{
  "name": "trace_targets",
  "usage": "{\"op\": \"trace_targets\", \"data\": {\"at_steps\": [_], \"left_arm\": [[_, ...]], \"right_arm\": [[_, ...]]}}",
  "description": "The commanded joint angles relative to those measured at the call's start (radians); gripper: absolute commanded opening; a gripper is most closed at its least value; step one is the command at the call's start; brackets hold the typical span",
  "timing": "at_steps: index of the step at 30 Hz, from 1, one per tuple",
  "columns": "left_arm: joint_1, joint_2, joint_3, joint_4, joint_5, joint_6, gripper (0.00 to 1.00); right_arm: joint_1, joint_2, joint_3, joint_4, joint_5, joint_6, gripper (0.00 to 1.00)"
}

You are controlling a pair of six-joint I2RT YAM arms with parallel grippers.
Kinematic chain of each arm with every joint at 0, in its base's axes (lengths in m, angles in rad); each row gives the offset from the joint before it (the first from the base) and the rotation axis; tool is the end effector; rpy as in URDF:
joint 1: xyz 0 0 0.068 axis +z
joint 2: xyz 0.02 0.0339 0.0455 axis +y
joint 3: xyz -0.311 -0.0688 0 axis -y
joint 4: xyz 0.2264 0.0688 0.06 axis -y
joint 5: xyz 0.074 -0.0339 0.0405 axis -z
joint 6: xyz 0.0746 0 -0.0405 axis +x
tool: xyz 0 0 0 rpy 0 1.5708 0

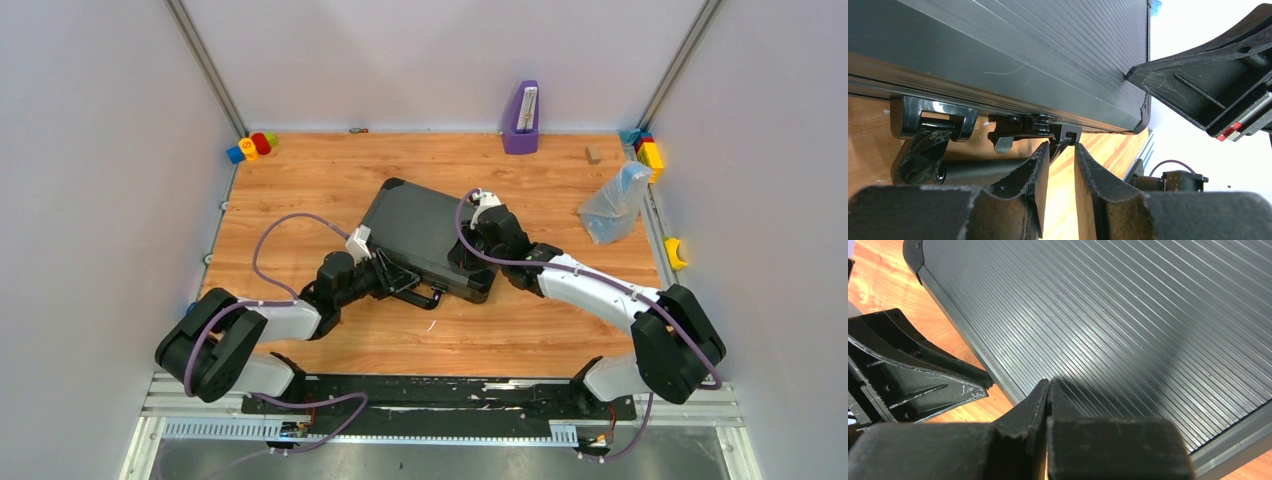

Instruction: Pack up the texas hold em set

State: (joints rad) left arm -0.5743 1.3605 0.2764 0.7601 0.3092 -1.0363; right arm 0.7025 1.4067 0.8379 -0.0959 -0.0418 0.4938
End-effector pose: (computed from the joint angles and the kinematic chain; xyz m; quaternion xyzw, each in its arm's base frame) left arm 0.1988 -0.1557 0.1994 -0.0962 0.8015 -0.5025 0.3095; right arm 0.2340 0.2021 0.2573 -0.1027 0.8931 0.2620 0.3511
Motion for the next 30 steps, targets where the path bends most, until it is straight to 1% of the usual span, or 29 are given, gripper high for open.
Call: {"op": "trace_targets", "data": {"at_steps": [1,5,7,8,10,14,19,22,27,30], "left_arm": [[-0.004,0.018,0.032,0.036,-0.010,0.043,0.32],[-0.003,0.035,0.029,0.047,-0.021,0.047,0.29],[-0.003,0.043,0.031,0.059,-0.020,0.052,0.25],[-0.004,0.045,0.034,0.065,-0.018,0.054,0.20],[-0.003,0.044,0.033,0.070,-0.021,0.058,0.16],[-0.003,0.020,0.026,0.063,-0.039,0.068,0.15],[-0.003,-0.025,0.038,-0.005,-0.062,0.101,0.13],[-0.004,-0.018,0.049,-0.024,-0.071,0.113,0.13],[-0.004,0.027,0.051,0.019,-0.073,0.107,0.11],[-0.003,0.041,0.054,0.039,-0.078,0.106,0.08]], "right_arm": [[0.002,0.021,-0.035,-0.120,0.002,-0.003,0.00],[0.002,0.022,-0.031,-0.122,0.002,-0.006,0.00],[0.002,0.023,-0.030,-0.123,0.003,-0.006,0.00],[0.002,0.024,-0.030,-0.123,0.002,-0.006,0.00],[0.002,0.025,-0.028,-0.125,0.002,-0.006,0.00],[0.001,0.025,-0.029,-0.127,0.004,-0.006,0.00],[0.002,0.024,-0.032,-0.128,0.006,-0.008,0.00],[0.000,0.025,-0.034,-0.128,0.007,-0.008,0.00],[0.001,0.021,-0.037,-0.128,0.008,-0.006,0.00],[0.002,0.020,-0.040,-0.128,0.010,-0.005,0.00]]}}
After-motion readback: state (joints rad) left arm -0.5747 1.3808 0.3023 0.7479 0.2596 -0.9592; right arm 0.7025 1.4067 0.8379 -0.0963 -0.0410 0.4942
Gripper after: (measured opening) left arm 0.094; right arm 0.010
